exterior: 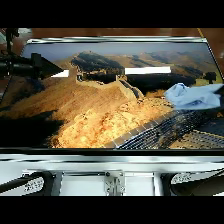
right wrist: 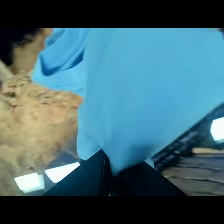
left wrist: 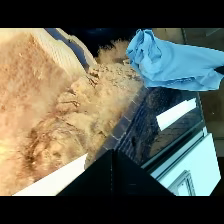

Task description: Fold the shirts.

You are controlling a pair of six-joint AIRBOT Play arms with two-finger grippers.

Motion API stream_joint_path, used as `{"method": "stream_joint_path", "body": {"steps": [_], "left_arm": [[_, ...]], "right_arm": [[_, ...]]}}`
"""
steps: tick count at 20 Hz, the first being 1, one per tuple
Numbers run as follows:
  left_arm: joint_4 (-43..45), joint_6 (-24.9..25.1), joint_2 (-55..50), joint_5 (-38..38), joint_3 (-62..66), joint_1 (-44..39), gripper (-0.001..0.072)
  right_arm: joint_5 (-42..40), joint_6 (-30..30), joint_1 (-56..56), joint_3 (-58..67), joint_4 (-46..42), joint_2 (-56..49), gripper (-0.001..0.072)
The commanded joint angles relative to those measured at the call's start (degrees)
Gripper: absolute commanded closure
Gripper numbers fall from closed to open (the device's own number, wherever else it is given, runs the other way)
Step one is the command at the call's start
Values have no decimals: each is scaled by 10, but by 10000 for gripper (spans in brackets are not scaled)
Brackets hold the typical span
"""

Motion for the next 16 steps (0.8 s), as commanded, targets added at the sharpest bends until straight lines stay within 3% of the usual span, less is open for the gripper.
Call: {"method": "stream_joint_path", "body": {"steps": [1,7,16], "left_arm": [[0,-35,0,-31,0,0,672],[5,-37,0,-2,0,0,672],[5,-35,0,12,0,0,671]], "right_arm": [[-5,5,-139,-83,-14,-16,656],[-51,7,-305,-347,-13,57,656],[-115,17,-331,-558,-105,192,655]]}}
